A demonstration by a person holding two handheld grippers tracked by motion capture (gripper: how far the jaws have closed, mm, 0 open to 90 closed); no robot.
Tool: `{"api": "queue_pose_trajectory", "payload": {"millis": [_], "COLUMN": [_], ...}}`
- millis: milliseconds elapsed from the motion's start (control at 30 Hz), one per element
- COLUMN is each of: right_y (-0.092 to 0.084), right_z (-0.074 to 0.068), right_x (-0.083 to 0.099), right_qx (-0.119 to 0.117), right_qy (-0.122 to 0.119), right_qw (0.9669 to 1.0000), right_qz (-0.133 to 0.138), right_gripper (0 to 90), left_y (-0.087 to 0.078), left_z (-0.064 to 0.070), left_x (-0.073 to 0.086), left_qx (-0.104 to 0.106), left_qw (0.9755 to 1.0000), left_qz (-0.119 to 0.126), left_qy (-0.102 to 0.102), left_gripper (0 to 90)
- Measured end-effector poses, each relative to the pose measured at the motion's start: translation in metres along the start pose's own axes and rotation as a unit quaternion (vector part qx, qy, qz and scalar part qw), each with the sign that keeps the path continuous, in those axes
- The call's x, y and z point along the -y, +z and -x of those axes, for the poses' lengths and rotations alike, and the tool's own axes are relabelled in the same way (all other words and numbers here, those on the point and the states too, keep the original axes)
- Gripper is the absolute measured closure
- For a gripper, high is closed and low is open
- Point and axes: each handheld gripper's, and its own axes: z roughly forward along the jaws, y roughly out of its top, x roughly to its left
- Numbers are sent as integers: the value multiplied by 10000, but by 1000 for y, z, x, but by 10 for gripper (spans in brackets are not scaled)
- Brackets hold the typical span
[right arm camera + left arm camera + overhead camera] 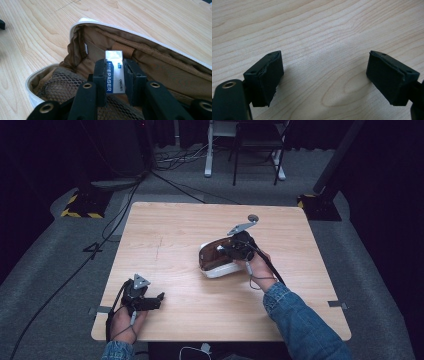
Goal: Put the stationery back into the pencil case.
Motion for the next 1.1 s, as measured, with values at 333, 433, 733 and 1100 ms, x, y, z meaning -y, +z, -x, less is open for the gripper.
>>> {"api": "queue_pose_trajectory", "payload": {"millis": [333,433,733,1100], "right_y": [7,8,-4,-45], "right_z": [0,-1,4,16], "right_x": [2,3,4,19], "right_qx": [15,50,73,10], "right_qy": [-19,-62,-5,162], "right_qw": [9999,9998,10000,9990], "right_qz": [-130,-177,-48,406], "right_gripper": [706,649,591,553], "left_y": [0,0,0,-1], "left_z": [0,0,0,0], "left_x": [0,0,0,1], "left_qx": [0,-4,-2,20], "left_qw": [10000,10000,10000,10000], "left_qz": [0,1,3,1], "left_qy": [-3,6,-1,-1], "left_gripper": [147,147,147,147]}}
